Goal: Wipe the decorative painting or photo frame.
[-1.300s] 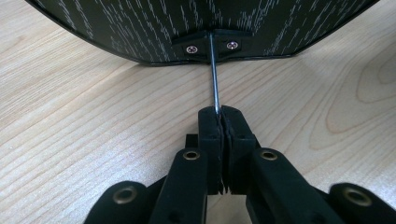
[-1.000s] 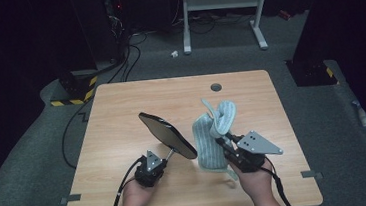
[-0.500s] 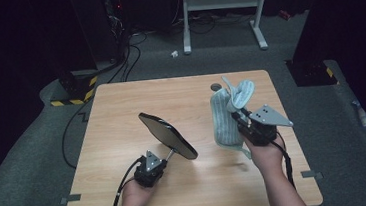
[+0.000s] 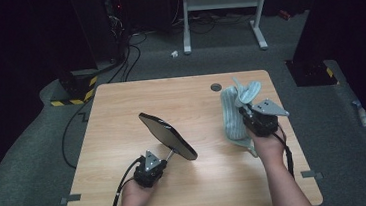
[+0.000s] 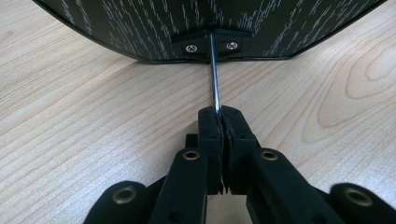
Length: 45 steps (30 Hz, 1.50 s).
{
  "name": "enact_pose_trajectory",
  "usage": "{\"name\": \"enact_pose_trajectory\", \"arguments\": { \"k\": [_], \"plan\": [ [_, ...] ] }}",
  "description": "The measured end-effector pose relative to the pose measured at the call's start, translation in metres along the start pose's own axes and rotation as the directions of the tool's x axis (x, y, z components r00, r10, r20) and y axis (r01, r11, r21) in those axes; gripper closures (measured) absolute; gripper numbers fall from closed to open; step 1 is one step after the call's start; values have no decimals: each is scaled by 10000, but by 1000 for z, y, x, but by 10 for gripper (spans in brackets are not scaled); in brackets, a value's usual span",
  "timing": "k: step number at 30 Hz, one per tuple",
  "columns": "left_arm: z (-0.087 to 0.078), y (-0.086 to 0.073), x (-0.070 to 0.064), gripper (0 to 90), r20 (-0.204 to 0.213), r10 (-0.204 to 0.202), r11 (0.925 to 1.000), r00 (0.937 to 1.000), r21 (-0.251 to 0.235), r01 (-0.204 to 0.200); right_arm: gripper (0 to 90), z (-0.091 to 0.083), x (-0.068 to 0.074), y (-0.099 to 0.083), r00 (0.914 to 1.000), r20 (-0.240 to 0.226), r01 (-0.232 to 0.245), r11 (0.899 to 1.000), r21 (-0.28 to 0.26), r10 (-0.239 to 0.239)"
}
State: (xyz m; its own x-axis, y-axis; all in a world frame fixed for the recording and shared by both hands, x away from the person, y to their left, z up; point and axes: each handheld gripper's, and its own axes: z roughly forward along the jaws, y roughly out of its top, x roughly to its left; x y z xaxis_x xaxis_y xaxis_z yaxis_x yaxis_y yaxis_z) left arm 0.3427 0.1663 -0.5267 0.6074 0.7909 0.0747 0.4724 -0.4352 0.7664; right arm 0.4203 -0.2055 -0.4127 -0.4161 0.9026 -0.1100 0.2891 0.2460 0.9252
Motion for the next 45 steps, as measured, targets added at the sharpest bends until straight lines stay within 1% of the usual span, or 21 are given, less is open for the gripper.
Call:
{"name": "enact_pose_trajectory", "arguments": {
  "k": [3, 6, 10, 13, 15, 17, 19, 21, 22, 24, 25, 26, 27, 29, 31, 32, 33, 36, 39, 42, 45],
  "plan": [
    [0, 0, 0, 870, 0, 5, 10000, 10000, 8, -5, 746, -1, 0, -19, 9999, 6, -159, 9994, 311, 159],
    [0, 0, 0, 870, 13, 5, 10000, 10000, -11, -5, 744, -5, 2, -36, 9998, 1, -191, 9981, 587, 191],
    [0, 0, 0, 869, 27, -7, 10000, 10000, 3, 7, 743, -11, 4, -53, 9996, -19, -296, 9966, 762, 299],
    [0, 0, 0, 869, 26, -1, 10000, 10000, 1, 1, 741, -15, 6, -63, 9994, 11, -340, 9949, 955, 340],
    [0, 0, 0, 869, 35, -12, 10000, 10000, 1, 12, 739, -16, 8, -69, 9997, 70, -248, 9929, 1163, 241],
    [0, 0, 0, 869, 32, -9, 10000, 10000, 3, 9, 736, -17, 10, -77, 9998, 144, -161, 9894, 1442, 142],
    [0, 0, 0, 868, 32, -5, 10000, 10000, 3, 5, 735, -18, 11, -85, 9995, 314, -35, 9849, 1734, -20],
    [0, 0, 0, 869, 37, -18, 10000, 10000, 5, 18, 734, -18, 9, -93, 9987, 504, -22, 9793, 2022, -81],
    [0, 0, 0, 869, 35, -21, 10000, 10000, 5, 21, 734, -18, 6, -97, 9977, 666, -31, 9749, 2225, -120],
    [0, 0, 0, 868, 28, -2, 10000, 10000, -8, 2, 733, -17, -1, -104, 9964, 843, -188, 9668, 2548, -29],
    [0, 0, 0, 869, 28, -2, 10000, 10000, -8, 2, 733, -17, -1, -104, 9964, 843, -188, 9668, 2548, -29],
    [0, 0, 0, 869, 32, -10, 10000, 10000, 1, 10, 733, -17, -3, -107, 9959, 900, -275, 9637, 2654, 36],
    [0, 0, 0, 868, 34, -8, 10000, 10000, 2, 8, 732, -16, -9, -113, 9932, 1166, -346, 9569, 2884, 8],
    [0, 0, 0, 868, 30, -5, 10000, 10000, 2, 5, 731, -15, -12, -116, 9919, 1268, -347, 9524, 3029, -42],
    [0, 0, 0, 868, 25, -1, 10000, 10000, 6, 1, 725, -14, -15, -119, 9914, 1311, -455, 9506, 3072, 52],
    [0, 0, 0, 868, 24, 1, 10000, 10000, 4, -1, 719, -13, -16, -119, 9913, 1307, -565, 9471, 3160, 155],
    [0, 0, 0, 868, 19, 12, 10000, 10000, -3, -12, 710, -13, -16, -119, 9916, 1280, -582, 9461, 3187, 178],
    [0, 0, 0, 867, 14, 24, 10000, 10000, 9, -24, 635, -14, -15, -117, 9927, 1178, -619, 9490, 3092, 264],
    [0, 0, 0, 866, 1, 36, 10000, 10000, 14, -36, 575, -18, -12, -110, 9936, 1066, -661, 9566, 2837, 370],
    [0, 0, 0, 864, -1, 43, 10000, 10000, 14, -43, 525, -24, -9, -103, 9939, 1044, -625, 9639, 2589, 364],
    [0, 0, -1, 862, -4, 48, 10000, 10000, 17, -48, 490, -28, -7, -99, 9935, 1083, -619, 9680, 2433, 363]
  ]
}}
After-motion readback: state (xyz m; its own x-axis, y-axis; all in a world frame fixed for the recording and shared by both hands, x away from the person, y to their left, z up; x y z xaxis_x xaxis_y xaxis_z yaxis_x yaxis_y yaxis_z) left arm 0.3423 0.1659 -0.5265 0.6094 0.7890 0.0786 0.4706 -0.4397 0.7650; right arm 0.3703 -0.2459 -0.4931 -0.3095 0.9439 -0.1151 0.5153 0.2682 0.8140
